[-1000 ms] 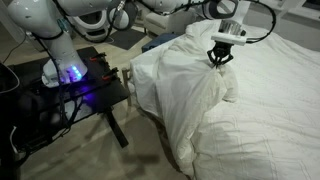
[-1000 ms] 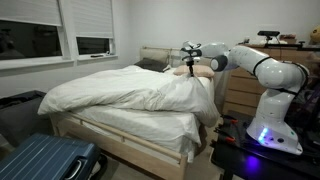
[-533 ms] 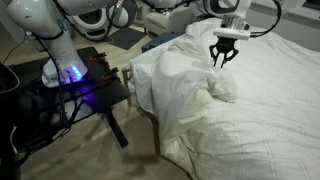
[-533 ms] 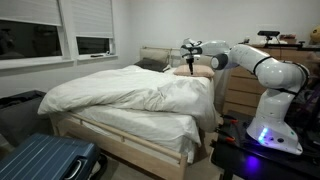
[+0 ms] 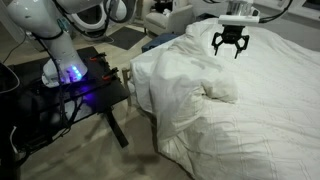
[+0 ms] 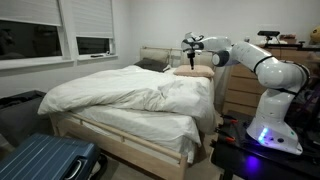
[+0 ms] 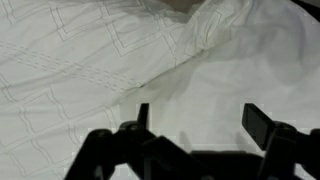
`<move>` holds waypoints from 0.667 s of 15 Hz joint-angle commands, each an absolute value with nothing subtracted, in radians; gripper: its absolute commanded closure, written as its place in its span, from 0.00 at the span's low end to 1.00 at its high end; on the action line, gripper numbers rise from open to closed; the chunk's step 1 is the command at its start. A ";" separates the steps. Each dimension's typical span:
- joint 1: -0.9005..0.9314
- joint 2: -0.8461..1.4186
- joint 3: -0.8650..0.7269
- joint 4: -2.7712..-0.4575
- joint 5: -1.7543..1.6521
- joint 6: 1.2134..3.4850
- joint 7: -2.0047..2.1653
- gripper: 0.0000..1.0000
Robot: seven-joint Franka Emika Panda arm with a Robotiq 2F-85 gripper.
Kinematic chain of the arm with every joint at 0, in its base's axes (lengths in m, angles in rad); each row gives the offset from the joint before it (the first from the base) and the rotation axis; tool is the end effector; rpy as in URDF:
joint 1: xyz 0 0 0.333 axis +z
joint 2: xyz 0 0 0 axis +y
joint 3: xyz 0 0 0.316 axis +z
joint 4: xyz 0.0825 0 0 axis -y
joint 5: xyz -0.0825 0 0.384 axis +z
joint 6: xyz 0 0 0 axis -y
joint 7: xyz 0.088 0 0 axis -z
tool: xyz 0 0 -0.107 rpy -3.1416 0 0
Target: Uncover the right corner of the bed
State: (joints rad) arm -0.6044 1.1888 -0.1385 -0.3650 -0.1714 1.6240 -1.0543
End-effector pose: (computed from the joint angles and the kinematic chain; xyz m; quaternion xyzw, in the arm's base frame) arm 0.6272 -0.4994 0.3688 0.9679 0.1990 -0.0888 0.1255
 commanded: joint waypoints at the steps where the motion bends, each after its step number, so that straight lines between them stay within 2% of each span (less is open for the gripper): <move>1: -0.611 1.132 -0.153 -0.396 -0.167 1.593 -1.034 0.00; 10: -0.612 1.145 -0.150 -0.397 -0.167 1.625 -1.051 0.00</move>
